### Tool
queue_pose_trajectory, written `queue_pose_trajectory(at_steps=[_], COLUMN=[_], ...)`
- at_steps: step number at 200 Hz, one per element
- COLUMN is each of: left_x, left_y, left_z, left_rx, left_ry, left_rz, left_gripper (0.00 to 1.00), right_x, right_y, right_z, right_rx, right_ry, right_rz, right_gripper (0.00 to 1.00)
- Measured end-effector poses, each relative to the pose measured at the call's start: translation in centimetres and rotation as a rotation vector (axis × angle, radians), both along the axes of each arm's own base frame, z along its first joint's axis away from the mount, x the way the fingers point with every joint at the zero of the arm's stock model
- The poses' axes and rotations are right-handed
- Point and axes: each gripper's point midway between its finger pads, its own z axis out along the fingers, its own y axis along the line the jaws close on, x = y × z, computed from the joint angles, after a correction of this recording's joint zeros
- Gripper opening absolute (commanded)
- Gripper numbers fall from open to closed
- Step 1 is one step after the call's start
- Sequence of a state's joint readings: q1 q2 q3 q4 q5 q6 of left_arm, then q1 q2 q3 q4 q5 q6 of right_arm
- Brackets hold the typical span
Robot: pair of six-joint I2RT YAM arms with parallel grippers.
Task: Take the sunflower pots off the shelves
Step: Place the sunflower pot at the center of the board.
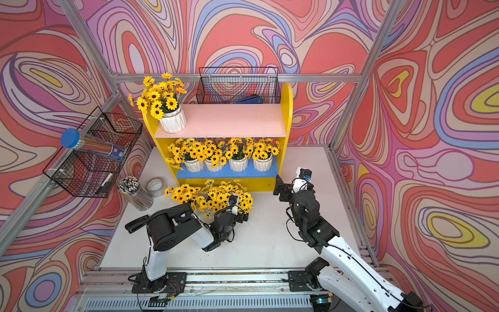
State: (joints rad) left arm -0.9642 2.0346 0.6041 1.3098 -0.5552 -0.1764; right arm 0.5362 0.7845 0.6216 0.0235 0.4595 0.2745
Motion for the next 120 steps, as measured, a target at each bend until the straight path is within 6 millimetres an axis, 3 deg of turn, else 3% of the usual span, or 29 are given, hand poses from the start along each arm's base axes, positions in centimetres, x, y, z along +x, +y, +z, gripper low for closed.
queue_pose_trajectory(at_steps=[7, 20, 44, 55, 120], left_x=[0.1, 0.1, 0.2, 0.1, -1.9], left_y=[-0.1, -0.3, -0.5, -0.5, -0.6], left_z=[0.0, 0.0, 0.0, 0.0, -2.1], left_rx=[-0.001, -0.002, -0.006, -0.005, 0.069], left_ry=[-0.001, -0.002, 0.001, 0.003, 0.045], left_rz=[-0.002, -0.013, -0.027, -0.035, -0.142], left_gripper=[0.19, 0.51, 0.79, 0.99, 1.0], right_x=[-0.1, -0.2, -0.3, -0.3, -0.4], right_y=[0.0, 0.0, 0.0, 0.1, 1.1], right_z=[0.1, 0.1, 0.0, 0.1, 0.0], right_rx=[0.001, 0.002, 0.0, 0.001, 0.002], right_ry=[-0.001, -0.002, 0.003, 0.002, 0.006], right_rz=[0.002, 0.004, 0.008, 0.013, 0.072], right_gripper=[0.97, 0.97, 0.98, 0.98, 0.98])
